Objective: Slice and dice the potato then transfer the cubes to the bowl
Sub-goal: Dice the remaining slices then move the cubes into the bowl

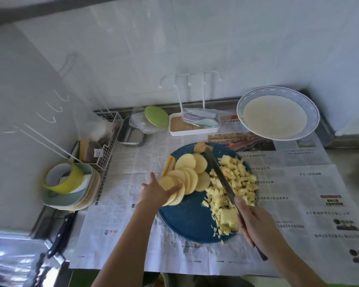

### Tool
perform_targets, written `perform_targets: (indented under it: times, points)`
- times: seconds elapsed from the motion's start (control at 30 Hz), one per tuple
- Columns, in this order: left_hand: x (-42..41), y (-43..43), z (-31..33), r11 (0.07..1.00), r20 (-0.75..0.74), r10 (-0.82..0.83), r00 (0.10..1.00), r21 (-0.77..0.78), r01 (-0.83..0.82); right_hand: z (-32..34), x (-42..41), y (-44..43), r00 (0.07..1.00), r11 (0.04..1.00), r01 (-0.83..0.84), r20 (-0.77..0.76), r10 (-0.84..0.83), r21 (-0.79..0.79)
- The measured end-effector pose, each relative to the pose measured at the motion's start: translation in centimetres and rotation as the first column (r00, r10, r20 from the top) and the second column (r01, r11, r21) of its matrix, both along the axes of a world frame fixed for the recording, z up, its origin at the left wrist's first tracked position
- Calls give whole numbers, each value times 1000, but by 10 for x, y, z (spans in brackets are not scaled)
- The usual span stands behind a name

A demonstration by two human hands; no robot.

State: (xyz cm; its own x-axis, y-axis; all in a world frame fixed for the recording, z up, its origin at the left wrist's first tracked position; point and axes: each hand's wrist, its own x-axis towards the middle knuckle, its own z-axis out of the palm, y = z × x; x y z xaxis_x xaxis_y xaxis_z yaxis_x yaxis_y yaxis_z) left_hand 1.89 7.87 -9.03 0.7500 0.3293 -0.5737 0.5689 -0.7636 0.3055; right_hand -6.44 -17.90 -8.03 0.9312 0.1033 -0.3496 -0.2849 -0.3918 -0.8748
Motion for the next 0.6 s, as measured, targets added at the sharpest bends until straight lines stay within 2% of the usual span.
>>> perform_targets:
  times: [0.1, 0.23, 0.37, 0.5, 0.6]
  points:
    - [-8, 8, -7, 977, 152, -201, 968, -46, 210, 5, 13, -3, 999, 999, -45, 20, 45, 11]
    - [-12, 15, -10, 959, 289, -204, 935, -131, 250, 4, 28, -10, 995, 996, -88, 44, 88, -9]
    - [-17, 18, -13, 942, 310, -324, 894, 21, 334, 3, 36, -17, 990, 992, -126, 57, 126, -10]
    - [-20, 16, -13, 871, 297, -491, 819, 174, 459, 4, 42, -23, 986, 988, -152, 71, 151, 13]
    - [-22, 13, -12, 820, 293, -571, 767, 227, 525, 2, 45, -28, 983, 987, -162, 93, 160, 22]
